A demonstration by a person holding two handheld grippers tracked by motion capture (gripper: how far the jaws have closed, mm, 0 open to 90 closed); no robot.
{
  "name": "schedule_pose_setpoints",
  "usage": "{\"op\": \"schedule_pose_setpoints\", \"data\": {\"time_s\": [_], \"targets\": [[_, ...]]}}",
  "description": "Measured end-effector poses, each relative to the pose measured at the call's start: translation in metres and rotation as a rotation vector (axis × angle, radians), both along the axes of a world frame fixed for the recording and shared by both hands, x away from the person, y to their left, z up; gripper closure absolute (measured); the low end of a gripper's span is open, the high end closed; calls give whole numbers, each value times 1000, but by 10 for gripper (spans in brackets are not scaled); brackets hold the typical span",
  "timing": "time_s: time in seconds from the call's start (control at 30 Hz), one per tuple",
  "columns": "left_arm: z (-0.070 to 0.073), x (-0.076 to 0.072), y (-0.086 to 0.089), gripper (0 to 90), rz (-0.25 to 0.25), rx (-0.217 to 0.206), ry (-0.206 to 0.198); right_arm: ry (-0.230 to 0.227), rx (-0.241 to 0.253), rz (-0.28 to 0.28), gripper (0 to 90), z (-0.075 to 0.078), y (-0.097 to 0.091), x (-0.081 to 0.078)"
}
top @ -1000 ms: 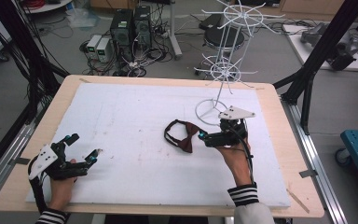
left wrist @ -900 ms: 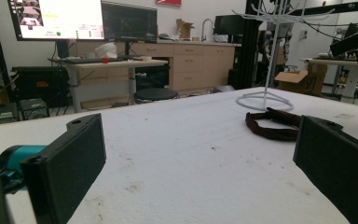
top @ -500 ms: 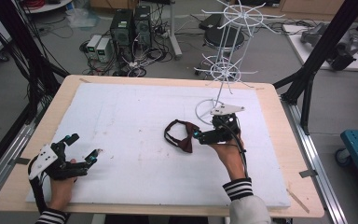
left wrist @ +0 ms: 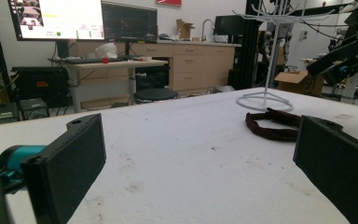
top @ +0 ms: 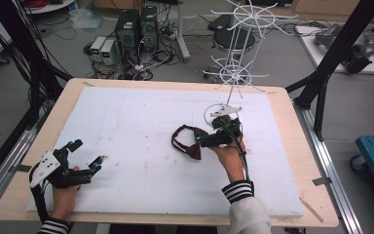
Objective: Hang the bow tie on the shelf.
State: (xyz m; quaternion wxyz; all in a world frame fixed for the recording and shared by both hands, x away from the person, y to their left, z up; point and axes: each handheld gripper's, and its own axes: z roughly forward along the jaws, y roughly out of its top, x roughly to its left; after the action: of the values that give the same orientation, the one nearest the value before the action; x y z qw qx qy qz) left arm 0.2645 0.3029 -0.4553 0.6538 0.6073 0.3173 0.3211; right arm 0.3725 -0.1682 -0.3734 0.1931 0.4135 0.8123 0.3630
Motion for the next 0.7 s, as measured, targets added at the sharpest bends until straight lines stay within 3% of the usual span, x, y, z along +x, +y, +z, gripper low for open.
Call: {"op": "schedule_pose_setpoints", "data": {"time_s": [0.4, 0.7], "targets": [[0, 0, 0, 27, 0, 0, 1, 77, -25, -41, 19, -15, 14, 12], [0, 0, 1, 27, -1, 2, 4, 111, -72, -55, 21, -26, 22, 21]]}}
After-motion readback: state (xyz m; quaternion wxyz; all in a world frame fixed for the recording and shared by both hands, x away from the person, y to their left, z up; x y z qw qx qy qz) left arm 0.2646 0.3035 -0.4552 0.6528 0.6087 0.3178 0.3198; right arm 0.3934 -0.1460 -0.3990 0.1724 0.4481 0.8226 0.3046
